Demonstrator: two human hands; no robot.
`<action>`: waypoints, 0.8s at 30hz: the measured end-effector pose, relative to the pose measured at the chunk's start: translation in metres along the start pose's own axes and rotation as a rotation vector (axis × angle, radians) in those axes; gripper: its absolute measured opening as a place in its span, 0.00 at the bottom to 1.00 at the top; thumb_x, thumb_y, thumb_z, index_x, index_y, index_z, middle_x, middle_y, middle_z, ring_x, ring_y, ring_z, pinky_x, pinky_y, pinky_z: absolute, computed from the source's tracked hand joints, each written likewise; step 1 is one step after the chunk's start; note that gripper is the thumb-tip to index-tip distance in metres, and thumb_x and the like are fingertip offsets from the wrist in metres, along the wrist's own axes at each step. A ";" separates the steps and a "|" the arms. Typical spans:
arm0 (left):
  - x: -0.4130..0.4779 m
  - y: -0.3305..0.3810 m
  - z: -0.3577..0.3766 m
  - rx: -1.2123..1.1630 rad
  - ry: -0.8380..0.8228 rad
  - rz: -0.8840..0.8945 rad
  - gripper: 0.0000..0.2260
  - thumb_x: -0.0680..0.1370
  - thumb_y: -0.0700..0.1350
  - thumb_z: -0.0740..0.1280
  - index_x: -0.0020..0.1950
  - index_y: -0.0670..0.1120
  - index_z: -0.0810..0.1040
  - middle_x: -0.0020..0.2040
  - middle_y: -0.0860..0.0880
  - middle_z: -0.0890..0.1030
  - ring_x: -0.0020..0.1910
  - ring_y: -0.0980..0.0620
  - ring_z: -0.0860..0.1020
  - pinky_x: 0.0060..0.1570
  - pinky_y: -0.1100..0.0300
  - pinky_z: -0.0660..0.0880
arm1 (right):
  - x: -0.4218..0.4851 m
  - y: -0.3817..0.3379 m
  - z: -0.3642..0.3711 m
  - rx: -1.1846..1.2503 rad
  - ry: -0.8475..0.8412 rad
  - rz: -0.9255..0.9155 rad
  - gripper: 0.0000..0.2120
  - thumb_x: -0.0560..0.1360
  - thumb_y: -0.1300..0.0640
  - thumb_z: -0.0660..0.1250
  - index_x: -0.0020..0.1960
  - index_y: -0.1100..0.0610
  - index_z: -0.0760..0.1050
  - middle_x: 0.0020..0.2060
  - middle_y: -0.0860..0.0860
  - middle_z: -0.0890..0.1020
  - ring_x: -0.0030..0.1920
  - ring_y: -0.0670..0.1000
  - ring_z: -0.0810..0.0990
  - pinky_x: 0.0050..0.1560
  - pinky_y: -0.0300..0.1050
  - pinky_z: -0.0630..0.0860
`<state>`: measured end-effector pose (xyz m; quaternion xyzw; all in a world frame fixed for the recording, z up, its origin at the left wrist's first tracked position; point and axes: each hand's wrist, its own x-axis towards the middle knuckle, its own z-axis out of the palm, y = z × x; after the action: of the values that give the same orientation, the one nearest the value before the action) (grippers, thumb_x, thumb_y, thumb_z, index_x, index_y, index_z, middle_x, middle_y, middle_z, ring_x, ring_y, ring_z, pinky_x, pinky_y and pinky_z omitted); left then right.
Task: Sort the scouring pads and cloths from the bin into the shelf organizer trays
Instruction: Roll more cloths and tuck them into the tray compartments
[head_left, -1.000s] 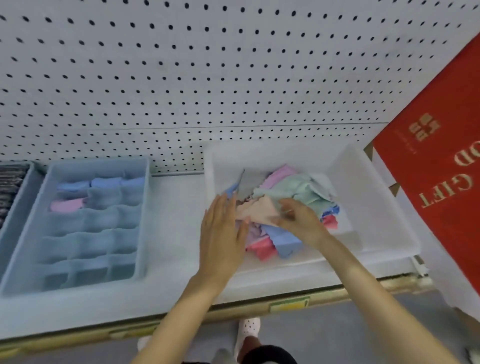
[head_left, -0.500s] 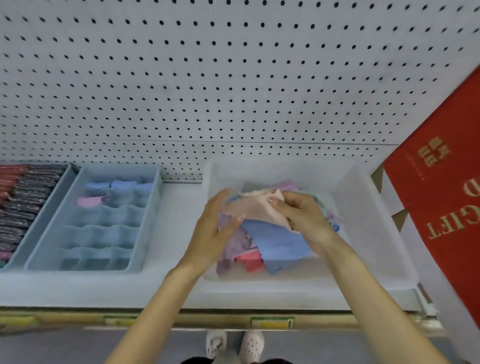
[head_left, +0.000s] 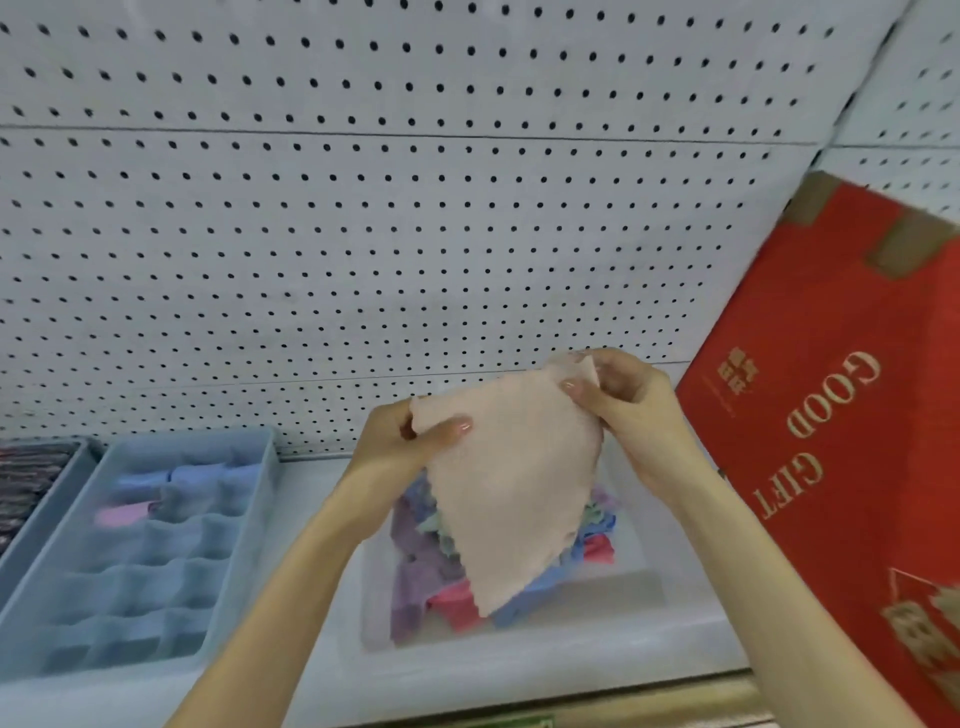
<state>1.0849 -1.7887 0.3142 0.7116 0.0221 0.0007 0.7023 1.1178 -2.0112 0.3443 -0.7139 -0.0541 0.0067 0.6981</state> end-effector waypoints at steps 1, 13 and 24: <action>-0.001 0.001 -0.001 -0.033 0.019 0.002 0.02 0.75 0.39 0.71 0.42 0.41 0.81 0.34 0.52 0.83 0.33 0.56 0.79 0.36 0.64 0.74 | -0.001 0.000 -0.003 -0.077 -0.026 -0.023 0.14 0.74 0.65 0.70 0.56 0.51 0.80 0.39 0.56 0.80 0.40 0.52 0.78 0.43 0.44 0.75; -0.002 0.029 -0.022 0.062 0.013 0.182 0.12 0.77 0.39 0.69 0.41 0.30 0.76 0.34 0.42 0.72 0.35 0.49 0.70 0.38 0.56 0.66 | -0.002 -0.015 0.001 -0.542 -0.458 0.154 0.05 0.69 0.63 0.76 0.43 0.61 0.81 0.39 0.53 0.81 0.32 0.48 0.79 0.38 0.40 0.76; 0.011 0.018 -0.056 0.125 0.117 0.096 0.18 0.80 0.48 0.65 0.39 0.34 0.71 0.34 0.44 0.68 0.35 0.49 0.65 0.39 0.56 0.61 | -0.007 0.012 0.007 -0.698 -0.364 0.157 0.22 0.71 0.52 0.75 0.31 0.59 0.64 0.36 0.50 0.74 0.36 0.44 0.71 0.37 0.33 0.65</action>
<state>1.0945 -1.7330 0.3327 0.7529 0.0291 0.0746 0.6532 1.1112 -2.0050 0.3313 -0.8973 -0.1212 0.1675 0.3899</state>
